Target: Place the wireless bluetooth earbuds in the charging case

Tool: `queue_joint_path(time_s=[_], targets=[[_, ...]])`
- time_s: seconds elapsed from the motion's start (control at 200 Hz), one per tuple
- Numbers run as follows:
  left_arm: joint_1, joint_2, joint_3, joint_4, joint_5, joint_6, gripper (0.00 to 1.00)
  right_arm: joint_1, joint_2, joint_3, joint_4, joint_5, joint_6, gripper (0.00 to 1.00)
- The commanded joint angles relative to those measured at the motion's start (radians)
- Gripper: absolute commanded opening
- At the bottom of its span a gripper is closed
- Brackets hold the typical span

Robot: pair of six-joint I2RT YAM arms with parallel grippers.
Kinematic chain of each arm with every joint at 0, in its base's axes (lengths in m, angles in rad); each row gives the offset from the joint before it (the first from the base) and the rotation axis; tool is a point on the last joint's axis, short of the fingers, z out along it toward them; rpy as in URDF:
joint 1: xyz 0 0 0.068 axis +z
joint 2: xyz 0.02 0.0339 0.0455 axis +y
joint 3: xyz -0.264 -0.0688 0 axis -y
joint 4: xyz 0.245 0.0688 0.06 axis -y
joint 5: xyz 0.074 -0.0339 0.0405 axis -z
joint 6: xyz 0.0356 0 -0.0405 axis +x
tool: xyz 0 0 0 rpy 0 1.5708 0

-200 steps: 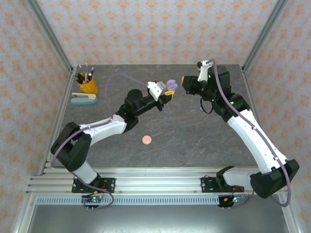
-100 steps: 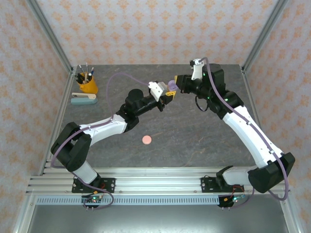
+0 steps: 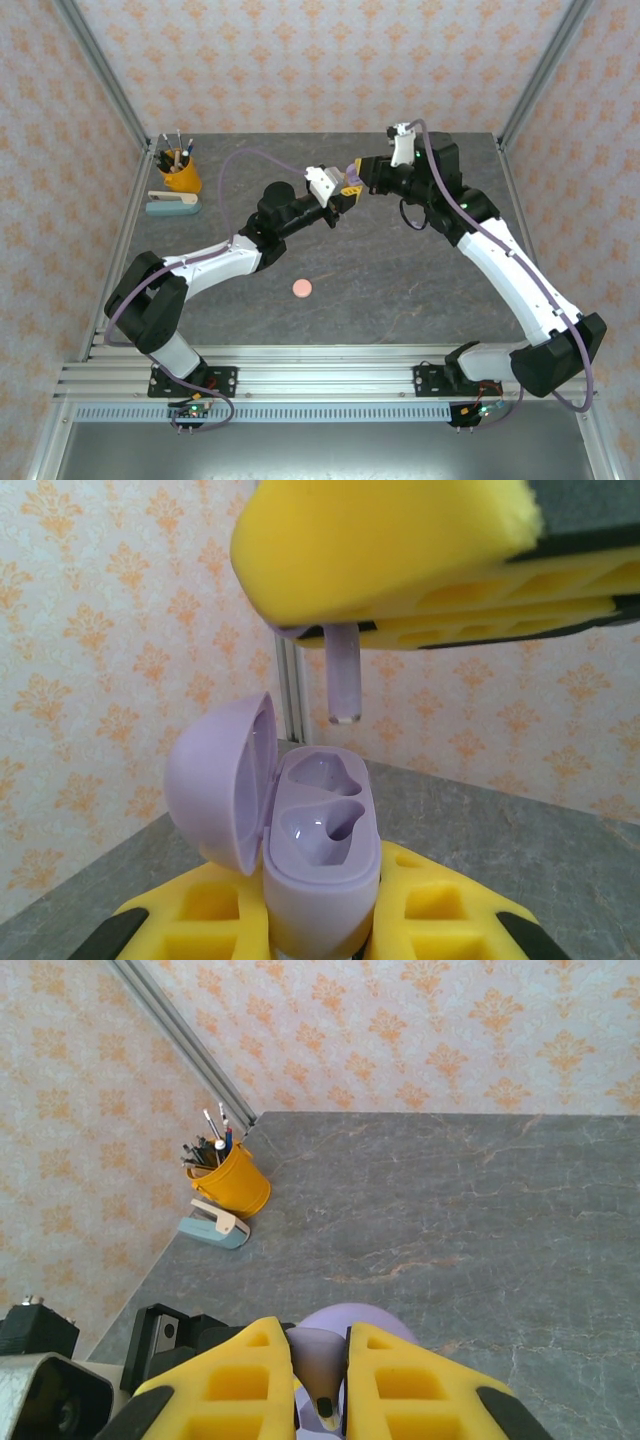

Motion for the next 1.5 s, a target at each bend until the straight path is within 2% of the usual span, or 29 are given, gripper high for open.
queue_joint_path(time_s=[0.0, 0.796, 1.136, 1.421, 1.496], targets=[[-0.009, -0.022, 0.033, 0.012, 0.017, 0.01, 0.0, 0.007, -0.006, -0.014, 0.026, -0.014, -0.006, 0.14], [-0.009, -0.021, 0.035, 0.013, 0.008, 0.018, 0.0, 0.007, 0.006, -0.05, 0.003, 0.012, -0.024, 0.12], [-0.009, -0.02, 0.038, 0.011, 0.005, 0.018, 0.0, 0.008, 0.021, -0.027, -0.066, -0.065, -0.095, 0.12], [-0.009, -0.018, 0.041, 0.011, 0.002, 0.017, 0.0, 0.016, 0.034, -0.022, -0.114, -0.077, -0.137, 0.13], [-0.009, -0.018, 0.041, 0.011, 0.004, 0.017, 0.0, 0.016, 0.034, -0.022, -0.115, -0.063, -0.134, 0.19]])
